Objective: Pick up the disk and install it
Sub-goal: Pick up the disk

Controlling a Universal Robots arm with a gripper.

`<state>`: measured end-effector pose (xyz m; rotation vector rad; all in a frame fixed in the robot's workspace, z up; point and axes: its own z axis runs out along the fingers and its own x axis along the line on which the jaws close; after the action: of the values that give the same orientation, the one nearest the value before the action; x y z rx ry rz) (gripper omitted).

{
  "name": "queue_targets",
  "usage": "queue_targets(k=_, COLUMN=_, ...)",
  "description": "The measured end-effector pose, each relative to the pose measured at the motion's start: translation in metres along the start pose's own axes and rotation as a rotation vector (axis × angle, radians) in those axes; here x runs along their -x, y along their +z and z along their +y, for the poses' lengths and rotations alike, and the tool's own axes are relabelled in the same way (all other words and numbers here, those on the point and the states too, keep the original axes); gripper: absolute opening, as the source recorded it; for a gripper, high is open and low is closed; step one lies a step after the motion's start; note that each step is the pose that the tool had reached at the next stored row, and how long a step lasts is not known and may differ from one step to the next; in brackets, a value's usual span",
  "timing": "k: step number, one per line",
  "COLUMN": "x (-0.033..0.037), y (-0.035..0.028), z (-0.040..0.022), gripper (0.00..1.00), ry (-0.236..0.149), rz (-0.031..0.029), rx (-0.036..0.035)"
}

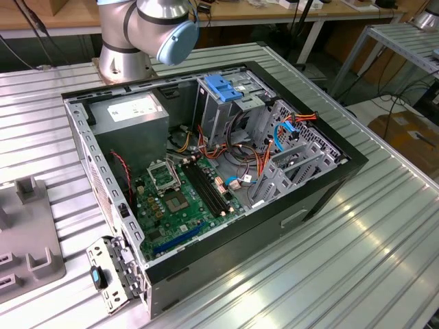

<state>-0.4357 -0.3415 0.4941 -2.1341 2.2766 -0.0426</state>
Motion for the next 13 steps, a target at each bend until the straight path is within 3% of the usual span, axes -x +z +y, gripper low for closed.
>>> queue_targets(k=7, x=0.0002, y=0.0001, z=-0.0037, gripper=0.35, ry=0.000, rz=0.0000, rx=0.0000)
queue_targets(k=13, x=0.0010, y=0.0005, z=-0.0154, gripper=0.35, ry=0.000, rz=0.0000, rx=0.0000)
